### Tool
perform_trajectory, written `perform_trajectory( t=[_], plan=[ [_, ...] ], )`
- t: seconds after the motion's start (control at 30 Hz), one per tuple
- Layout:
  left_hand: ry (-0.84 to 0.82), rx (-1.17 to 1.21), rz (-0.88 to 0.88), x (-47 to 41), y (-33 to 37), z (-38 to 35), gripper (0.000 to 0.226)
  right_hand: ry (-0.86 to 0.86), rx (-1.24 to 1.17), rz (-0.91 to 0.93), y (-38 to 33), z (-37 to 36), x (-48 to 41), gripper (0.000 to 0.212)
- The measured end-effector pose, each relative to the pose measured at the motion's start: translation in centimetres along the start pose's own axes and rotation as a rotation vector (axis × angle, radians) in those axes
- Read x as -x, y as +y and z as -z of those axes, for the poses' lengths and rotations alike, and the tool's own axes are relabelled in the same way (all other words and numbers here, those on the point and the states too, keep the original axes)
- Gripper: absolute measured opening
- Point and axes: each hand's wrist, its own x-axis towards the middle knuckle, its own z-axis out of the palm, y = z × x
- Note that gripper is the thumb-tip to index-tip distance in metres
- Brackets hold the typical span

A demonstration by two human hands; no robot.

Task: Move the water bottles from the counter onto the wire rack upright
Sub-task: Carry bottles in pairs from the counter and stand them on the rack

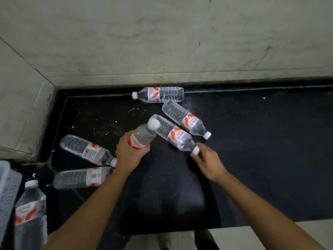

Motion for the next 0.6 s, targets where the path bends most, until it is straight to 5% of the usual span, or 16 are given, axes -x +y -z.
perform_trajectory(
  t=[0.1,0.3,0.43,0.6],
  plan=[
    [0.08,0.406,0.226,2.2,1.4,-0.7,0.06,0.118,-0.005,0.128,-1.1,3.6,2.1,0.026],
    [0.018,0.283,0.148,5.1,1.9,-0.9,0.067,0.23,0.04,0.313,-5.8,8.1,2.3,0.03],
    [-0.026,0.225,0.119,6.3,1.5,0.2,0.077,0.349,0.021,0.179,-4.3,6.8,3.4,0.043],
    [-0.169,0.18,0.082,7.1,0.5,2.2,0.087,0.455,-0.299,-0.004,-1.8,3.5,5.8,0.054]
  ],
)
